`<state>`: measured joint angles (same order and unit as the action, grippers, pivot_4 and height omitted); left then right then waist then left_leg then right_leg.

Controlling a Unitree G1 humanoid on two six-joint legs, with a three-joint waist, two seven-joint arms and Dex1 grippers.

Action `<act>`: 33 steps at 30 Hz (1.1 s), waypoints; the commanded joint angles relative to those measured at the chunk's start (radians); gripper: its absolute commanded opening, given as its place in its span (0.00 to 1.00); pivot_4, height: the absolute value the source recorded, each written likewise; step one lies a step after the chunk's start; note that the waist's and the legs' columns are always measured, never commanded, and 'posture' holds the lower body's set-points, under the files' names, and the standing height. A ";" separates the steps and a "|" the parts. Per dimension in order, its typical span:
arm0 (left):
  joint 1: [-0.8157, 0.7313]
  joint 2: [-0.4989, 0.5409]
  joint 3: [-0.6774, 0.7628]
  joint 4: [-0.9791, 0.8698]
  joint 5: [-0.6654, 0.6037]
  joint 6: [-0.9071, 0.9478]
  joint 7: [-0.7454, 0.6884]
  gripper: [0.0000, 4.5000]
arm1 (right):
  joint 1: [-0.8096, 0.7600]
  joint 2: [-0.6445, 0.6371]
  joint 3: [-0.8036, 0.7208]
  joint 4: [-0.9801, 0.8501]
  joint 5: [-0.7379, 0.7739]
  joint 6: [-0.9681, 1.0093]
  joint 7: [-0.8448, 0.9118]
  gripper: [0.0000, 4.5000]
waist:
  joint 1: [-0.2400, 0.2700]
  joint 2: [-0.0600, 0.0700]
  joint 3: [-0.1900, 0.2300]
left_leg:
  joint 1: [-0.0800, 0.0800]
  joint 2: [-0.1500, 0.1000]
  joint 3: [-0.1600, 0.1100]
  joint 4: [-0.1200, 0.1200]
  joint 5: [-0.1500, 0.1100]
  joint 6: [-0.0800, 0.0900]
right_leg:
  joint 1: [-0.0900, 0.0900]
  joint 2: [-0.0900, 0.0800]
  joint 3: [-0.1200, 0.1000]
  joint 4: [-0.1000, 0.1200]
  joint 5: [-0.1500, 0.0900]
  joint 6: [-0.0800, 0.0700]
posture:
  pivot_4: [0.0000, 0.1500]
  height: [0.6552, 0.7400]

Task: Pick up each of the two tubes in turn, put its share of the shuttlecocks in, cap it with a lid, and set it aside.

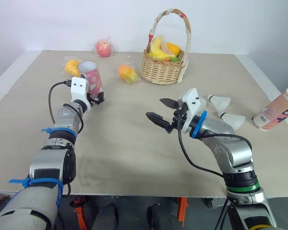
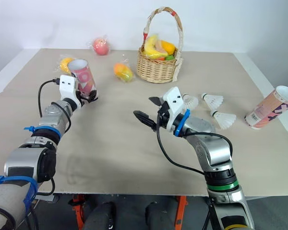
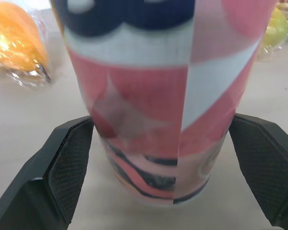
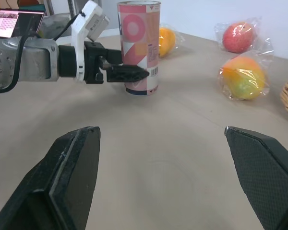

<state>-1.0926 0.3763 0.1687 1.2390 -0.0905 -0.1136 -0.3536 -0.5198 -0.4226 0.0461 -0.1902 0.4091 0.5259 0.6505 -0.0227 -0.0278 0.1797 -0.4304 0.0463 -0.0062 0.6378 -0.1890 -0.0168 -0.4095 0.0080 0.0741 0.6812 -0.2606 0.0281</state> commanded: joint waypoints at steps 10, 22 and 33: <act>-0.046 0.019 0.024 0.041 0.006 -0.029 0.043 0.76 | 0.005 -0.011 -0.035 -0.050 0.012 0.004 -0.003 1.00 | 0.000 0.000 0.000 | 0.000 0.000 0.000 0.000 0.000 0.000 | 0.000 0.000 0.000 0.000 0.000 0.000 | 1.00 1.00; -0.057 0.051 -0.022 -0.015 0.052 -0.085 -0.036 0.57 | 0.008 -0.023 -0.040 -0.055 0.018 0.014 0.008 1.00 | 0.000 0.000 0.000 | 0.000 0.000 0.000 0.000 0.000 0.000 | 0.000 0.000 0.000 0.000 0.000 0.000 | 1.00 1.00; 0.104 0.244 -0.245 -0.502 0.013 0.017 -0.918 0.57 | 0.101 -0.157 -0.185 -0.177 0.150 0.114 0.056 1.00 | -0.013 0.000 0.000 | -0.001 0.000 0.001 -0.002 0.000 -0.001 | -0.001 0.000 0.000 0.000 -0.001 -0.002 | 1.00 1.00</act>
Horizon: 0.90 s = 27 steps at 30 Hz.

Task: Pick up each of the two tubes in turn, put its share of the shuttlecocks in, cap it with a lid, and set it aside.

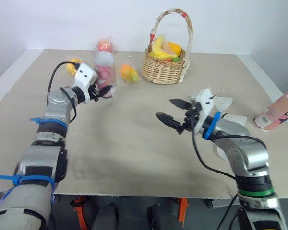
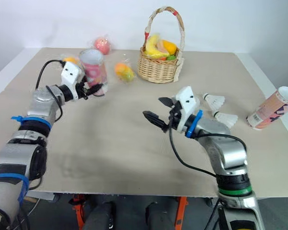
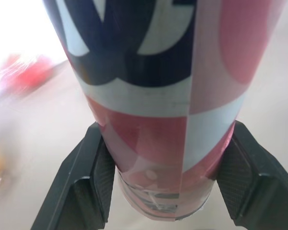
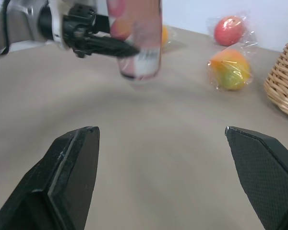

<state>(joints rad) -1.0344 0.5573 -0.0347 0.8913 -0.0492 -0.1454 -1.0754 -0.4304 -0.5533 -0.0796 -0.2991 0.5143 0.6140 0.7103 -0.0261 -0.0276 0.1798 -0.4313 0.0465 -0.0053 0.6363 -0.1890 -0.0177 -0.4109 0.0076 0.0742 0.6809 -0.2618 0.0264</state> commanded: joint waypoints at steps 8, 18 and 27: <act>0.204 0.303 -0.146 -0.610 -0.078 0.241 -0.533 0.57 | 0.128 -0.012 -0.148 -0.253 0.099 0.170 -0.194 1.00 | -0.020 0.000 0.000 | 0.001 0.005 -0.004 -0.002 0.000 0.000 | -0.001 0.005 -0.003 0.004 -0.003 -0.006 | 1.00 1.00; 0.229 0.303 -0.163 -0.740 -0.179 0.336 -0.536 0.57 | 0.208 0.072 -0.034 -0.244 -0.089 0.153 -0.429 1.00 | -0.019 0.000 0.000 | 0.003 0.004 -0.002 0.002 0.001 0.001 | 0.001 0.004 -0.001 0.004 -0.006 0.002 | 1.00 1.00; 0.320 0.247 -0.189 -0.725 -0.154 0.318 -0.484 0.57 | 0.111 0.157 0.034 -0.029 -0.267 0.036 -0.533 1.00 | -0.019 0.001 0.000 | 0.003 0.005 -0.002 0.001 0.001 0.001 | 0.001 0.005 -0.001 0.004 -0.006 0.001 | 1.00 1.00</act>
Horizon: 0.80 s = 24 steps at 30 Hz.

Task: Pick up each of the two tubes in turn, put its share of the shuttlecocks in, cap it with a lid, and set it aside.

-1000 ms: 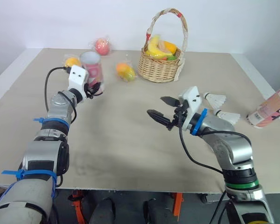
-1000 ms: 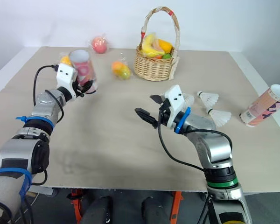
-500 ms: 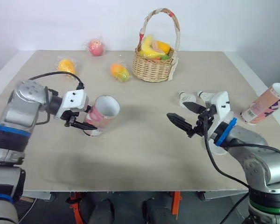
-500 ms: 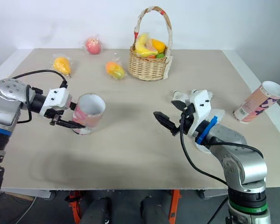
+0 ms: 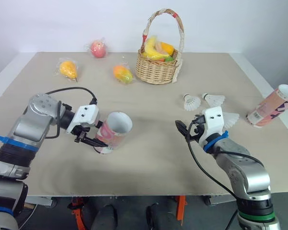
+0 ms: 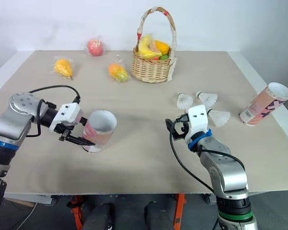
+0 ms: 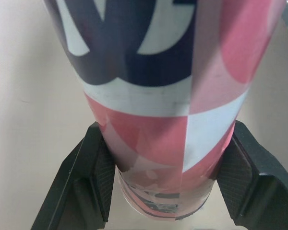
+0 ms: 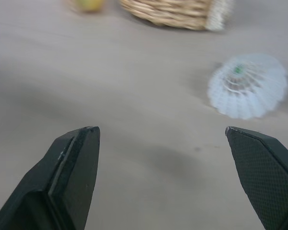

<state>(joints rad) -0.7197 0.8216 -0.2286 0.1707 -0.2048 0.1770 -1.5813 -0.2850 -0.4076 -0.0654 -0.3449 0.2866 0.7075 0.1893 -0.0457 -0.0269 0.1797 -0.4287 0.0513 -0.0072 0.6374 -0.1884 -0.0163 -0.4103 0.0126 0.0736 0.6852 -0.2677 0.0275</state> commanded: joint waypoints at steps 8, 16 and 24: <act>0.007 -0.060 -0.003 0.001 0.001 0.006 0.040 0.57 | -0.206 0.042 0.072 0.312 -0.162 -0.199 -0.020 1.00 | 0.017 0.001 -0.001 | 0.000 -0.004 0.000 0.002 0.000 0.001 | 0.002 -0.003 0.002 0.000 0.001 0.003 | 1.00 1.00; 0.000 -0.068 -0.002 -0.009 0.006 0.015 0.043 0.57 | -0.377 0.044 0.013 0.663 -0.193 -0.338 -0.033 1.00 | 0.025 0.001 -0.001 | 0.000 -0.005 0.001 0.002 0.002 0.003 | 0.002 -0.003 0.004 -0.001 0.002 0.005 | 1.00 1.00; -0.005 -0.063 0.006 -0.017 0.007 0.017 0.043 0.57 | -0.496 0.076 -0.013 0.920 -0.193 -0.448 -0.029 1.00 | 0.023 0.002 -0.001 | 0.000 -0.005 0.001 0.001 0.002 0.003 | 0.002 -0.002 0.005 -0.001 0.006 -0.001 | 1.00 1.00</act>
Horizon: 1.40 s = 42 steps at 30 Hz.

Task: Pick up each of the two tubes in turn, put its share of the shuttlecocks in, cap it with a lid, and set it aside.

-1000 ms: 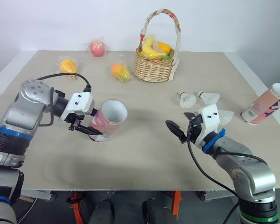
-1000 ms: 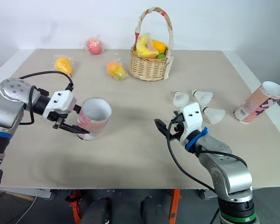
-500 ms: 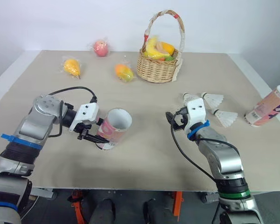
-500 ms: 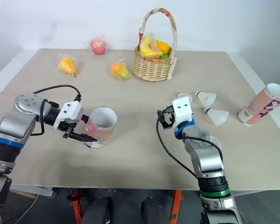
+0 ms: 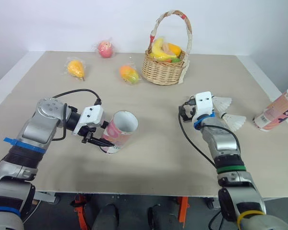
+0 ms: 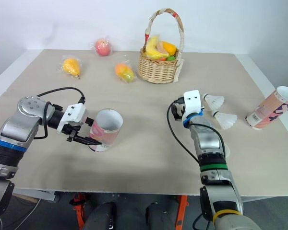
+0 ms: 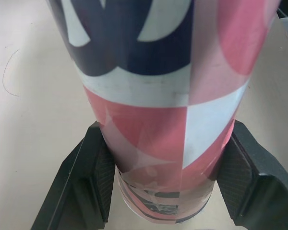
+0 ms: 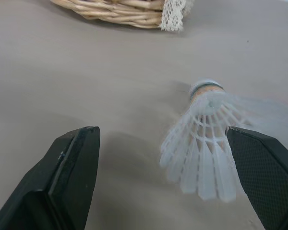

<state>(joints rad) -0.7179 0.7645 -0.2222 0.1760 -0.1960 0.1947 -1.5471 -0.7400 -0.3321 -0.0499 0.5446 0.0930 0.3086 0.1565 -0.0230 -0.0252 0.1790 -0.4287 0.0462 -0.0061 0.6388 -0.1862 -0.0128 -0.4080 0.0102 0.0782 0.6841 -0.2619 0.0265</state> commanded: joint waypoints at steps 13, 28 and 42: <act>0.006 0.012 0.009 -0.052 -0.013 0.013 0.003 0.56 | -0.196 -0.018 -0.059 0.402 -0.035 -0.247 -0.065 0.53 | -0.001 0.000 0.000 | 0.000 0.000 0.000 -0.001 0.000 0.000 | 0.000 0.000 0.000 0.000 0.000 0.000 | 1.00 1.00; 0.010 0.034 -0.001 -0.072 -0.015 0.020 -0.026 0.56 | 0.097 -0.160 -0.022 -0.518 0.262 -0.053 0.559 0.01 | -0.001 0.003 0.002 | -0.002 0.001 -0.001 -0.003 -0.001 0.001 | -0.002 0.000 0.000 -0.001 -0.002 -0.002 | 1.00 1.00; -0.053 -0.003 -0.020 -0.021 -0.018 0.031 -0.052 0.56 | 0.071 -0.455 0.192 -0.942 0.354 0.107 0.943 0.01 | -0.012 0.003 0.002 | 0.001 0.003 -0.002 -0.002 -0.001 0.002 | -0.001 0.003 -0.002 0.000 -0.005 0.001 | 1.00 1.00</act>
<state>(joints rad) -0.7479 0.7630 -0.2452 0.1576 -0.2028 0.2187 -1.5928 -0.6271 -0.8070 0.1014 -0.3971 0.5007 0.4355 1.1119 -0.0353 -0.0225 0.1807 -0.4280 0.0498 -0.0078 0.6374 -0.1872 -0.0109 -0.4091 0.0136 0.0760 0.6845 -0.2669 0.0279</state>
